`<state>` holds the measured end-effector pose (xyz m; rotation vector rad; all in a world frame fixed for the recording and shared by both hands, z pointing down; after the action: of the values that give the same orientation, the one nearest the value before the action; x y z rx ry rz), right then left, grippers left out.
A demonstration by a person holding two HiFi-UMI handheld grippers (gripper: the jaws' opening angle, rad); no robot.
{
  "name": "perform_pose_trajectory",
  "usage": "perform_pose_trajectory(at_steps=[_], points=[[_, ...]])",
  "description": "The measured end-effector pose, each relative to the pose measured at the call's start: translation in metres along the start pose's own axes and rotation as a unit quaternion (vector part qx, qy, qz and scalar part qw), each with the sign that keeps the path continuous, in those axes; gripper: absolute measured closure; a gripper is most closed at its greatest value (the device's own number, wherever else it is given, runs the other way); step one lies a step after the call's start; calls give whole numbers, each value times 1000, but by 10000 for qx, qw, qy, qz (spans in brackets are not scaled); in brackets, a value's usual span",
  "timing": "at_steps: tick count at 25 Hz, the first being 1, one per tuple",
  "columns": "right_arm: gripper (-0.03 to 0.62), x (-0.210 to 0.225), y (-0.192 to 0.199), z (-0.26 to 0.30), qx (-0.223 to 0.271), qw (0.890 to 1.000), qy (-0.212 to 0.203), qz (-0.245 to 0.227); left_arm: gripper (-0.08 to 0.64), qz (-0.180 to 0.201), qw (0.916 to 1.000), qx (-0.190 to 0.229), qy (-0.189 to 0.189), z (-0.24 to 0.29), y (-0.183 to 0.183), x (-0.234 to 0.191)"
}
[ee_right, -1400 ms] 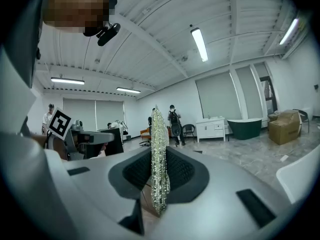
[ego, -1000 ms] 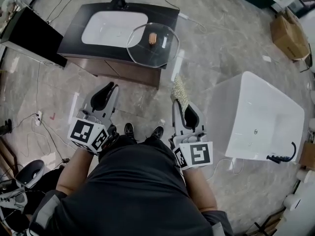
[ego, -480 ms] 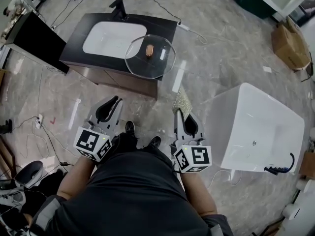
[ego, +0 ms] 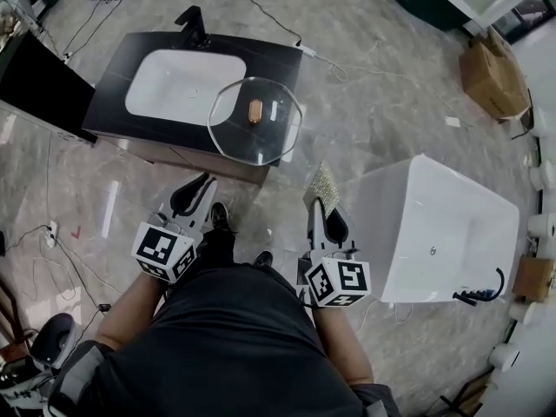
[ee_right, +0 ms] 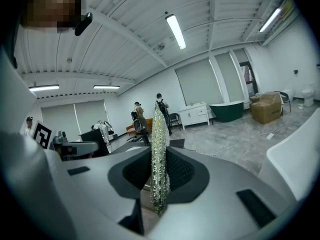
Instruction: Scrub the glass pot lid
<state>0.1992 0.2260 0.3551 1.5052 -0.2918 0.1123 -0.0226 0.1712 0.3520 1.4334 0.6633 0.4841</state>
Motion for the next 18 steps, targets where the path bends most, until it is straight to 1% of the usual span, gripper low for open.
perform_pose_trajectory(at_steps=[6, 9, 11, 14, 16, 18], points=[[529, -11, -4, 59, -3, 9990, 445, -99, 506, -5, 9989, 52, 463, 47, -7, -61], [530, -19, 1, 85, -75, 9981, 604, -114, 506, -22, 9980, 35, 635, 63, -5, -91], [529, -24, 8, 99, -171, 9975, 668, -138, 506, -64, 9977, -32, 679, 70, 3, -110], [529, -25, 16, 116, -417, 9964, 709, -223, 506, -202, 9976, -200, 638, 77, 15, -131], [529, -18, 20, 128, -580, 9948, 763, -334, 506, -243, 9973, -304, 621, 84, 21, -139], [529, -9, 21, 142, -641, 9940, 734, -505, 506, -239, 9971, -369, 613, 93, 25, -145]])
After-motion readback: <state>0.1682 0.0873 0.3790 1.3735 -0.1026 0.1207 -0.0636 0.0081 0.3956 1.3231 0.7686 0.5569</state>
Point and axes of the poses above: the fingertips, and each gripper's own axes: z forward along the fingers, x to its right, y out of its underside, the point moved 1 cm from there along -z, backward along the fingers, and after that the axes turned 15 degrees about x, right-handed, at the moved point
